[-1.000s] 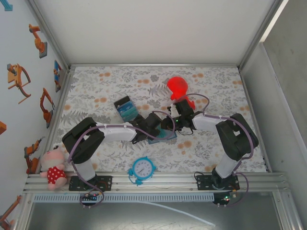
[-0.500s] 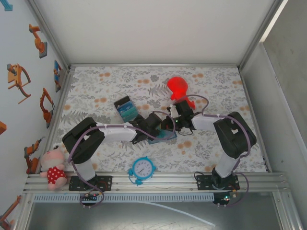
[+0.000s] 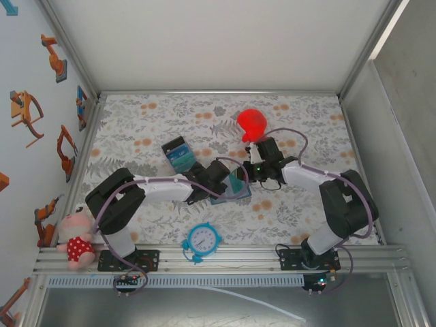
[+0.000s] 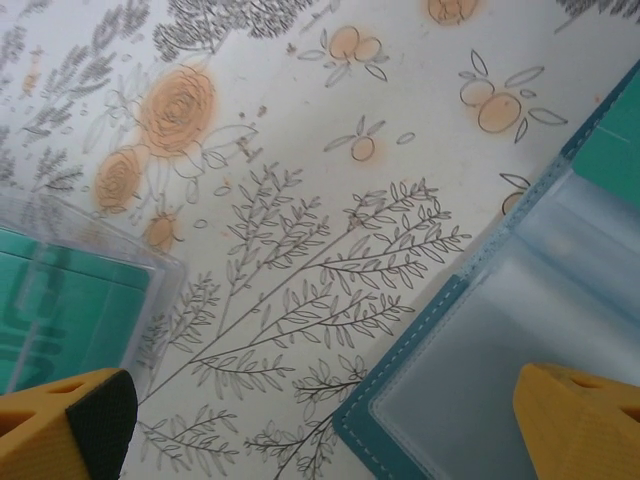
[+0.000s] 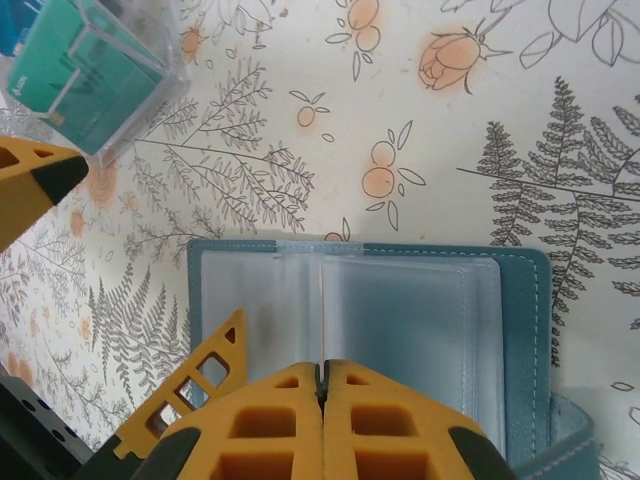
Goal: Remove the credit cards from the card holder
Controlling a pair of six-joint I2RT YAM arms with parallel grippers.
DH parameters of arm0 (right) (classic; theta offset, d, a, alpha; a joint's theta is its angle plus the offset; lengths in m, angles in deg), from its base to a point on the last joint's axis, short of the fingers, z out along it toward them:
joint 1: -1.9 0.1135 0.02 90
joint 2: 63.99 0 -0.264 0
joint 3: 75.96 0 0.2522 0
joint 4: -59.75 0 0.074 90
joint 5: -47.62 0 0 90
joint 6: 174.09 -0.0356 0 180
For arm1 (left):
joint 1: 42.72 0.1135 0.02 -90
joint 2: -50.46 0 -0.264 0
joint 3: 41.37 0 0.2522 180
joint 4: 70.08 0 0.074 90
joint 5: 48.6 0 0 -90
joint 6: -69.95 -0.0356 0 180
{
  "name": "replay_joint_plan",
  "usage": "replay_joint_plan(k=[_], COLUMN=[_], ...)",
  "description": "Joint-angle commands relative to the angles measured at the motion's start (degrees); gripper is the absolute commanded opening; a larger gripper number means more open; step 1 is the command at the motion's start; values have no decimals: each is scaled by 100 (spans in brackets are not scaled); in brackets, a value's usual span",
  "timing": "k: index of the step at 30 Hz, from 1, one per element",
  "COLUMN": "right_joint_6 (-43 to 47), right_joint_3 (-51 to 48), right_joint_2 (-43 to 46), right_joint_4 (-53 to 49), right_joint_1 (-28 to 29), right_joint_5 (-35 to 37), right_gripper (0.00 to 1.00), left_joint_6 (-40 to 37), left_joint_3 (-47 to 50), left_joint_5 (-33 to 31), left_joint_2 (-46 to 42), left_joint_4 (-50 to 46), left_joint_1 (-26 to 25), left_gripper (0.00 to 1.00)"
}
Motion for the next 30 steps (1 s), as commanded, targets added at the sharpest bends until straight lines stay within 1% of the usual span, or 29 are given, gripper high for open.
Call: replay_joint_plan(k=[1,7,10,13,18,23,27,30], right_joint_6=[264,601,892,1187,1534,1797,2129,2504], right_joint_3=[66,-29,-84,-110,-47,31,228,465], right_joint_2=[335,890,1266,1678,2101,2362,2399,2331], right_joint_4=[-158,-114,-168,-273,-521,-545,-664,-930], right_joint_1=[-30,-6,70,164,332,551,794,1072], right_joint_5=[134,-3,-28,-44,-109,-376,-661,-704], right_gripper=[0,0,0,0,0,0,0,0], left_joint_6=[82,113,140,144,322,377,228,-50], left_joint_3=[-76,40,192,429,807,1253,1292,1212], left_joint_5=[-253,-617,-639,-460,344,1698,2245,2848], left_joint_2=[-461,-1251,-1739,-2355,-3411,-4417,-4845,-4949], left_joint_4=[-221,-324,-289,-152,-97,59,-157,-419], left_joint_1=[-37,-38,-21,32,383,893,977,977], left_gripper=[97,97,97,97,97,97,97,97])
